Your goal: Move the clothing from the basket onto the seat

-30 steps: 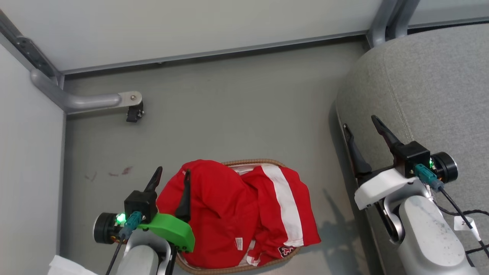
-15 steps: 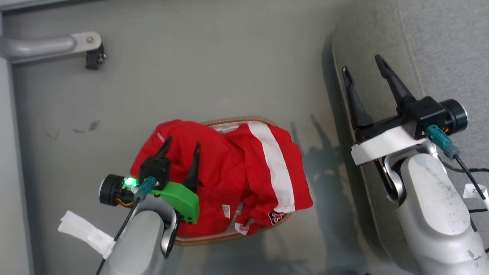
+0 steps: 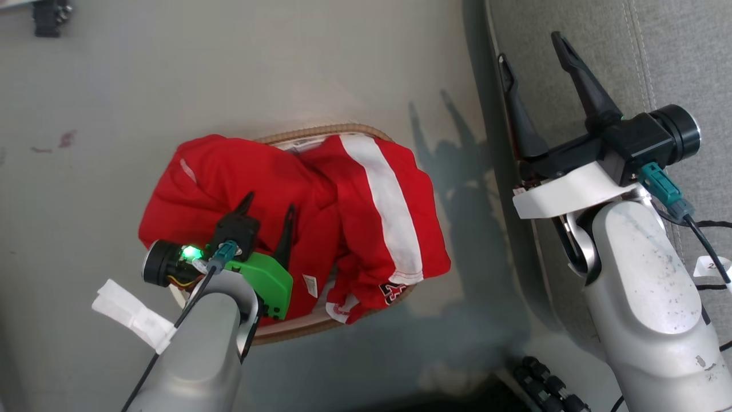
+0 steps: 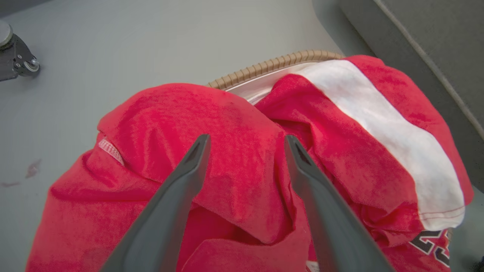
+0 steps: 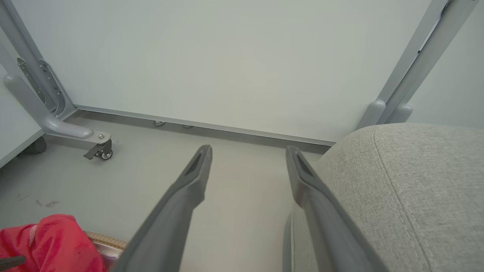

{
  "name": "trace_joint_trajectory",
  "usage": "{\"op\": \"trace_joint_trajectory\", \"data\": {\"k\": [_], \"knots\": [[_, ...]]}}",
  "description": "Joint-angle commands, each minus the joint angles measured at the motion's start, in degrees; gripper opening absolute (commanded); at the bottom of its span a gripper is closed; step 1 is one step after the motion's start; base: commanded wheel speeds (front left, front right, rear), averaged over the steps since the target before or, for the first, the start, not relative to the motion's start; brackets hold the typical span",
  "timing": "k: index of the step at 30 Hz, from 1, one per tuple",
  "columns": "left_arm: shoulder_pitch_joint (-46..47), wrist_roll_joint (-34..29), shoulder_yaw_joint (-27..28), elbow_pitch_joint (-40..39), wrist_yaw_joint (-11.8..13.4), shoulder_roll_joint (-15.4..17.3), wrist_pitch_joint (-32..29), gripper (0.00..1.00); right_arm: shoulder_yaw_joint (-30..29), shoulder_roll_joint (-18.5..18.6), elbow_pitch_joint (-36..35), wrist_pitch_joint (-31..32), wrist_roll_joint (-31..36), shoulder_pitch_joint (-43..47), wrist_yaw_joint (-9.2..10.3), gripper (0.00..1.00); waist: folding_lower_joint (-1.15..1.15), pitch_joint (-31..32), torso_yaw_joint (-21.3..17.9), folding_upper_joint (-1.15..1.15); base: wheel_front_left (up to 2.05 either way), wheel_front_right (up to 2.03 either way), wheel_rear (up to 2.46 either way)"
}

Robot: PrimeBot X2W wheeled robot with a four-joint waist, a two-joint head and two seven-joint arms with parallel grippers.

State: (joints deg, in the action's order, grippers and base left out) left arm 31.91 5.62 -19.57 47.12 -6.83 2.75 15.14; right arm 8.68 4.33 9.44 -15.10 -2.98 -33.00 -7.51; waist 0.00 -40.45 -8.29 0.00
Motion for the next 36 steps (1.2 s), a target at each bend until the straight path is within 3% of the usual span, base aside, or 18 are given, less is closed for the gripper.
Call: {"op": "trace_joint_trajectory", "data": {"k": [1, 8, 14, 21, 23, 24, 36], "knots": [[1.74, -0.70, -0.18, 1.27, -0.25, 0.48, 0.02, 1.00, 0.14, -0.13, -0.56, -0.10, 0.42, -0.95, 0.05, 1.00, 0.00, -3.61, -2.59, 0.00, 0.00, 0.00, 0.00], [5.03, -1.62, -1.31, 7.67, -0.43, 1.25, 0.02, 1.00, 0.81, -0.58, -1.87, -0.11, 0.44, -2.09, 0.04, 1.00, 0.00, -6.95, -3.94, 0.00, 0.00, 0.00, 0.00], [8.55, -1.90, -1.32, 15.80, 1.25, 1.33, 0.02, 1.00, 0.99, -0.88, -2.53, -0.10, 0.52, -2.88, 0.04, 1.00, 0.00, -8.79, -4.46, 0.00, 0.00, 0.00, 0.00], [12.34, -1.34, -2.42, 23.95, 0.65, 0.97, -1.07, 1.00, 1.32, -1.14, -2.57, -0.10, 0.01, -2.93, 0.04, 1.00, 0.00, -9.70, -4.59, 0.00, 0.00, 0.00, 0.00], [13.01, -1.98, -3.52, 24.96, 0.33, 0.87, -2.12, 0.40, 1.31, -1.21, -2.34, -0.10, -0.13, -2.98, 0.04, 1.00, 0.00, -9.73, -4.51, 0.00, 0.00, 0.00, 0.00], [13.39, -2.53, -4.28, 25.24, 0.28, 0.82, -2.25, 0.00, 1.25, -1.23, -2.19, -0.10, -0.20, -2.98, 0.04, 1.00, 0.00, -9.65, -4.42, 0.00, 0.00, 0.00, 0.00], [8.99, 0.66, -4.74, 25.21, 0.16, 0.33, -0.15, 0.00, 1.12, -1.29, 1.30, -0.10, -0.49, -0.69, 0.05, 1.00, 0.00, -0.91, -3.48, 0.00, 0.00, 0.00, 0.00]]}}
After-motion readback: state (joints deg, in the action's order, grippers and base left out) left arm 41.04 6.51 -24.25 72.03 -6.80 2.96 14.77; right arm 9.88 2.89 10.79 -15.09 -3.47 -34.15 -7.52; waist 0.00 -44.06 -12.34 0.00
